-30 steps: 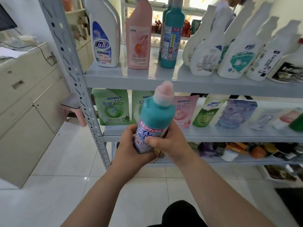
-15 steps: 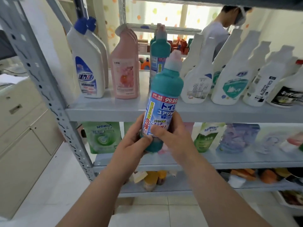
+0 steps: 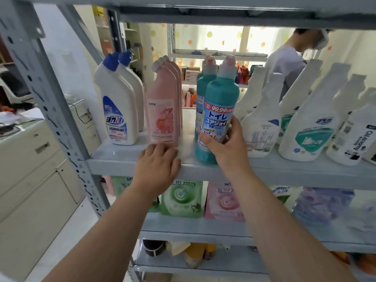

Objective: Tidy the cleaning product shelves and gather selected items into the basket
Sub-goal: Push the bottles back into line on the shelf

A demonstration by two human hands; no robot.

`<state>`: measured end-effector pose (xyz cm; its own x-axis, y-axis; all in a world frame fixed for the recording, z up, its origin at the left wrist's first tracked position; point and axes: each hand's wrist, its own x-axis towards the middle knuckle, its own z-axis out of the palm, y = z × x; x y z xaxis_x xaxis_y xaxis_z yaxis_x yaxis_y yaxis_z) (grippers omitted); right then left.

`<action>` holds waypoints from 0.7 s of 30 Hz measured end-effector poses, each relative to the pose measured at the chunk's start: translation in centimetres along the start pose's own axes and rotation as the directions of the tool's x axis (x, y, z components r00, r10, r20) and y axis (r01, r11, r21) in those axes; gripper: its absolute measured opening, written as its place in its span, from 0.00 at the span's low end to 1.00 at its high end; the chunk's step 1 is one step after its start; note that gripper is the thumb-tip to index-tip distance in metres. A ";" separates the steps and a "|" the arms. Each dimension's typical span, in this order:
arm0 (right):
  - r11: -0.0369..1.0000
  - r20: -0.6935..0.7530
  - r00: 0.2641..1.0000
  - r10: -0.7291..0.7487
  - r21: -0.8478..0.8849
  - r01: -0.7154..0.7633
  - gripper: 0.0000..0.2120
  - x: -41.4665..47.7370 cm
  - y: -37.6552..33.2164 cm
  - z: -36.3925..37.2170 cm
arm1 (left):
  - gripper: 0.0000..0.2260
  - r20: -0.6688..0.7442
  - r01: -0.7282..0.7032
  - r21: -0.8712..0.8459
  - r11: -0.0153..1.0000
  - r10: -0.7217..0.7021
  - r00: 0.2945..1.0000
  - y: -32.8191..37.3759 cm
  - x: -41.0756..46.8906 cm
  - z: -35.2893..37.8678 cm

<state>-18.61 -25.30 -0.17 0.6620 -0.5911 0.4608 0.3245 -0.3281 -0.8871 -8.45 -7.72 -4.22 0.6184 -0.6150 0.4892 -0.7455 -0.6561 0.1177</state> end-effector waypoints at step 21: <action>0.596 -0.116 0.990 0.075 -0.791 -0.138 0.35 0.4 2.8 2.8 | 0.20 -0.099 0.010 0.009 1.000 -0.009 0.995 0.1 0.1 1.0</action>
<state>-15.56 -24.38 -2.49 0.6014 -0.6957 0.3929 -0.4325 -0.6970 -0.5720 -8.24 -8.29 -5.01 0.5979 -0.5626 0.5710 -0.7367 -0.6664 0.1147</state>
